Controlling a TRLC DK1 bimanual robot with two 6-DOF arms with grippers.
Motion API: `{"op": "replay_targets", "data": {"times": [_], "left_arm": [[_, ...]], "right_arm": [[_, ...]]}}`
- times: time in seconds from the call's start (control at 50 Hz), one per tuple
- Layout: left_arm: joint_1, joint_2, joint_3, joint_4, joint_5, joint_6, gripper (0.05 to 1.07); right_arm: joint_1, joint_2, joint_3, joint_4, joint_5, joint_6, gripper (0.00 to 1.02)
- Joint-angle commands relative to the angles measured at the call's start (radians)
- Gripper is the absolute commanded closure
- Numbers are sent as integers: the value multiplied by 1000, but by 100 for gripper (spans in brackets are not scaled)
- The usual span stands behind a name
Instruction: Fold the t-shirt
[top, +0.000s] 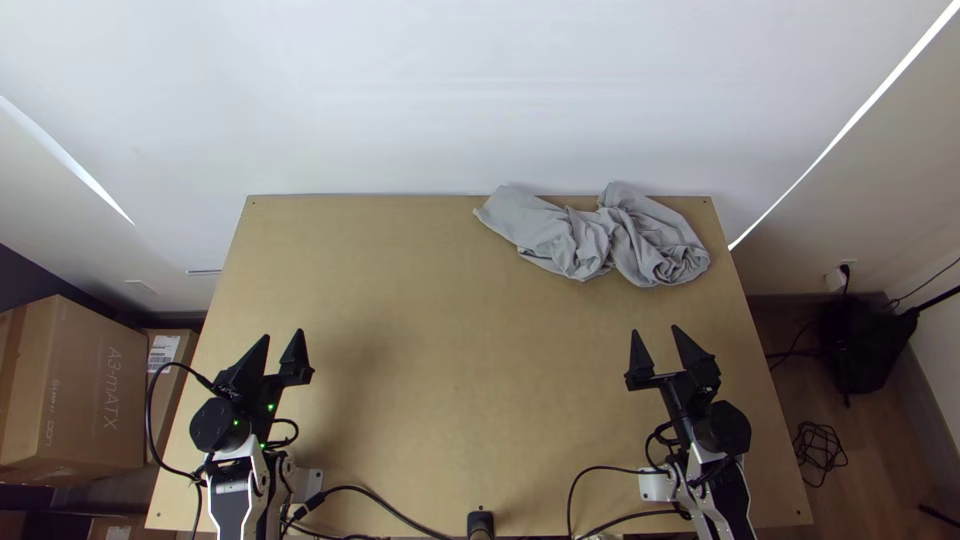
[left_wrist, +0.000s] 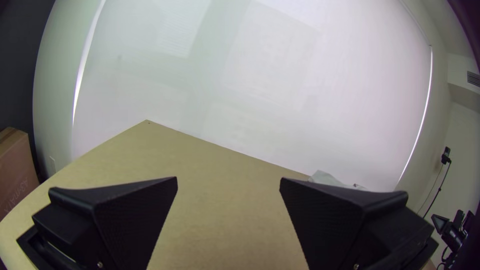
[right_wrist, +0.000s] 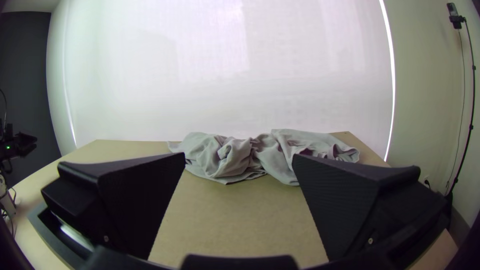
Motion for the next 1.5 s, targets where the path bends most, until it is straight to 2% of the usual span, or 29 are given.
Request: {"op": "replay_targets", "data": {"times": [0.0, 0.9, 1.2, 1.48], "left_arm": [[7, -6, -44, -4, 0, 9, 9], [7, -6, -44, -2, 0, 9, 9], [-10, -6, -44, -4, 0, 10, 9], [-58, -6, -44, 6, -2, 38, 9]], "right_arm": [[-4, -4, -5, -22, 7, -4, 4], [8, -4, -5, -24, 1, 7, 4], [-44, -2, -5, -29, -3, -15, 4], [-33, -5, 4, -22, -8, -38, 4]]}}
